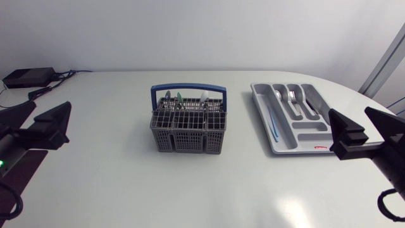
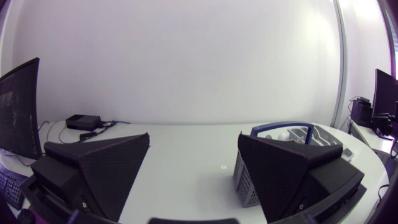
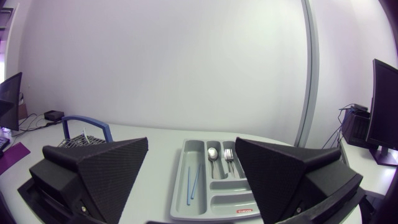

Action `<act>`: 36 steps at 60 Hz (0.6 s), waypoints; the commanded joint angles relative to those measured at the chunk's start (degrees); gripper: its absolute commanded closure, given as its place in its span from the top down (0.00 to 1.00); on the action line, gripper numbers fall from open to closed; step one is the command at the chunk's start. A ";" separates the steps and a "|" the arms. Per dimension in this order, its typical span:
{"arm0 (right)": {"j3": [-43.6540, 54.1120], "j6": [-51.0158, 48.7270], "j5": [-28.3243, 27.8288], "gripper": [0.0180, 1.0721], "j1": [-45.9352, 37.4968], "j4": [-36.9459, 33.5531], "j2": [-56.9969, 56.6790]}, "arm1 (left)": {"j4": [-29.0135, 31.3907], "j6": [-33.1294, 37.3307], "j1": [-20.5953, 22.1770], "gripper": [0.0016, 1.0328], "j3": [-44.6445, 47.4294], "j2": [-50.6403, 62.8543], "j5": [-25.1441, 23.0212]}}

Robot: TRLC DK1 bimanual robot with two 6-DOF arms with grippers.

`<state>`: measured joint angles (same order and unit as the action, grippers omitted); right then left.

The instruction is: Unload the cutlery basket into the drawer organizer.

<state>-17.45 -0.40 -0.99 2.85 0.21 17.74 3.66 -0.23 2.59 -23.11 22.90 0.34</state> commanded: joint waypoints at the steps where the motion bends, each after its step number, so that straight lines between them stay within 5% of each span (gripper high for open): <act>1: -3.99 0.93 0.47 0.95 0.49 0.85 5.55 | 2.58 -0.39 1.98 0.94 -5.36 7.60 0.28; 12: -11.20 0.93 0.56 0.95 0.93 -1.26 16.63 | 7.33 0.58 6.55 0.87 -13.89 19.56 3.09; 24: -20.78 -0.91 0.56 0.95 3.04 -11.02 28.67 | 15.67 0.49 10.24 0.87 -24.00 32.92 3.53; 36: -26.49 -1.71 0.82 0.93 5.76 -15.15 38.69 | 21.74 9.72 16.83 0.88 -29.53 42.85 9.42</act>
<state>-41.76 -1.30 -0.62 6.90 -13.78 53.30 23.55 5.21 17.17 -50.65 62.52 8.64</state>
